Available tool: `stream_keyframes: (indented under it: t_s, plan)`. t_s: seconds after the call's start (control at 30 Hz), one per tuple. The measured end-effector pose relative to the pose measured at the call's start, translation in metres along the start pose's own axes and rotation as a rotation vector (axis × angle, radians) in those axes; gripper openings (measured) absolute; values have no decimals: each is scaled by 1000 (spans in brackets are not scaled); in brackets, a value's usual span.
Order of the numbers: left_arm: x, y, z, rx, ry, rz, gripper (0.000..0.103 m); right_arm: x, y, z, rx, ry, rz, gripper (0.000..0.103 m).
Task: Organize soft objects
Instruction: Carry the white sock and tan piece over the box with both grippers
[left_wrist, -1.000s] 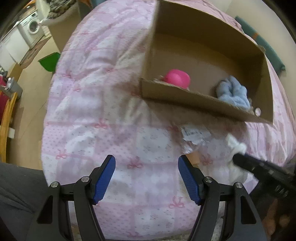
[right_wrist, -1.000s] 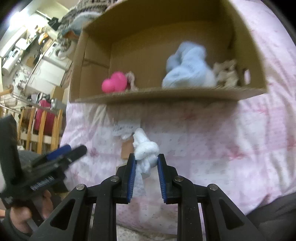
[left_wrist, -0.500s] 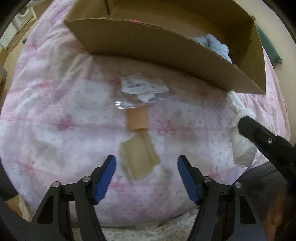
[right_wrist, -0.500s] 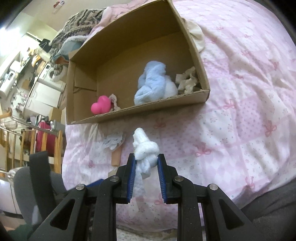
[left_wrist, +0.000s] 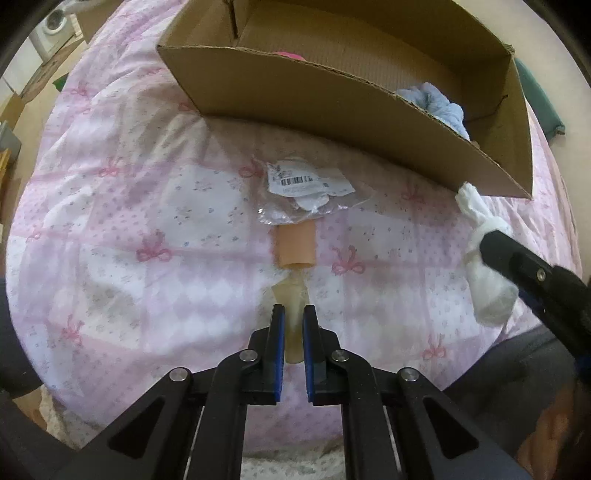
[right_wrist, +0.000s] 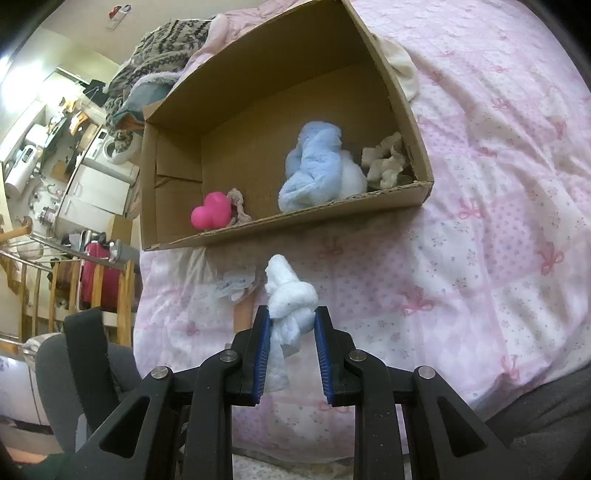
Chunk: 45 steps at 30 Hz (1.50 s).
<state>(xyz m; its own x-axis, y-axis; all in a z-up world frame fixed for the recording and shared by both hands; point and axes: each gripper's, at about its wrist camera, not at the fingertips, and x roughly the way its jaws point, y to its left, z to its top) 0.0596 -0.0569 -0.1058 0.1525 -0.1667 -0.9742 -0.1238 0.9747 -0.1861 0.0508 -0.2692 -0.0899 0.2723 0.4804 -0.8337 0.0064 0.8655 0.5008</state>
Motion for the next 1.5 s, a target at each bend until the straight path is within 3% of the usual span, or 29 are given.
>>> stream_keyframes:
  t_s: [0.23, 0.37, 0.53, 0.7, 0.9, 1.13, 1.5]
  plan:
    - [-30, 32, -2, 6, -43, 33, 8, -3, 2, -1, 0, -9, 18, 25]
    - [-52, 63, 0, -72, -84, 9, 8, -3, 5, 0, 3, -12, 34, 25]
    - [-82, 83, 8, -86, -167, 32, 8, -5, 16, 1, -13, -31, 62, 25]
    - [-102, 70, 20, -83, -231, 25, 8, -16, 28, -4, -66, -69, 75, 25]
    - [-133, 52, 30, -34, -368, 0, 8, -65, 41, -3, -130, -262, 115, 25]
    - [-160, 42, 54, 2, -451, -17, 8, -84, 57, 9, -176, -343, 88, 25]
    - [-156, 25, 97, 42, -483, -9, 8, -86, 60, 43, -211, -397, 46, 25]
